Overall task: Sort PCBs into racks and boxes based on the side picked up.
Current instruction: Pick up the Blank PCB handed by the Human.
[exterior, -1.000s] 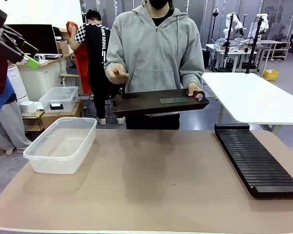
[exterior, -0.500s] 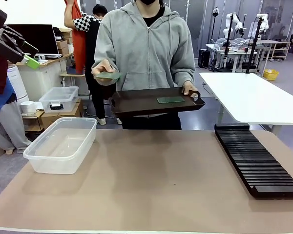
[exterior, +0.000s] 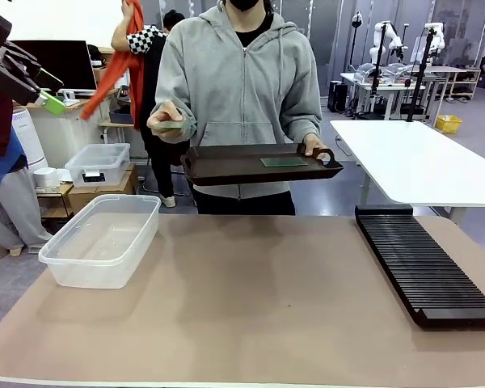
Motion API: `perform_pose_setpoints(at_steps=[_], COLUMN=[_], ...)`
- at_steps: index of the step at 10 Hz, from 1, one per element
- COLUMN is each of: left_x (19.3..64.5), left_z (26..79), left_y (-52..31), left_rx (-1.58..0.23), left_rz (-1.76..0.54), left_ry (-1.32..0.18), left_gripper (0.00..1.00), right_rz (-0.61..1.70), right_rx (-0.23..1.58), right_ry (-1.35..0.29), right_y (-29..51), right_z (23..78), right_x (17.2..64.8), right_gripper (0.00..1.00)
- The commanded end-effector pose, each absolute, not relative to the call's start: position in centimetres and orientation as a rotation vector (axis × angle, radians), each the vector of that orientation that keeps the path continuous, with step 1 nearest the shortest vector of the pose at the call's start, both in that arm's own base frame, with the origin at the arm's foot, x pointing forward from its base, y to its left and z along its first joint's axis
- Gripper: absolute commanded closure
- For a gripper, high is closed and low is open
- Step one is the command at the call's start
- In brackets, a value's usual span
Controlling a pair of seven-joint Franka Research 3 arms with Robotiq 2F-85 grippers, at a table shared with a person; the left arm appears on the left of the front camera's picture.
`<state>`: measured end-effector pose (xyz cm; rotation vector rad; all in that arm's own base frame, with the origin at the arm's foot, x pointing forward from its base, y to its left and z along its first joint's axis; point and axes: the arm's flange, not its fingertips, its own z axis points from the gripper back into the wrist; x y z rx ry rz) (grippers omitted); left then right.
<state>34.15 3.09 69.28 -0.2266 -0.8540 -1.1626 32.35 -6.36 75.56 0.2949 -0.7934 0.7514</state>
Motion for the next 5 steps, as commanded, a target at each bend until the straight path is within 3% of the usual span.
perform_pose_setpoints(at_steps=[1, 5], left_x=[34.16, 34.15], left_z=[69.19, 69.28], left_y=[3.08, 3.09], left_rx=[-0.228, -0.227], left_rz=[-1.163, -1.163], left_ry=[-0.852, -0.854], left_gripper=[0.0, 0.0], right_rz=[0.753, 0.753], right_rx=[0.295, 0.295], right_ry=[-0.792, -0.792], right_y=[-6.3, -6.3], right_z=[75.5, 75.5], right_x=[32.34, 32.34], right_gripper=[0.0, 0.0])
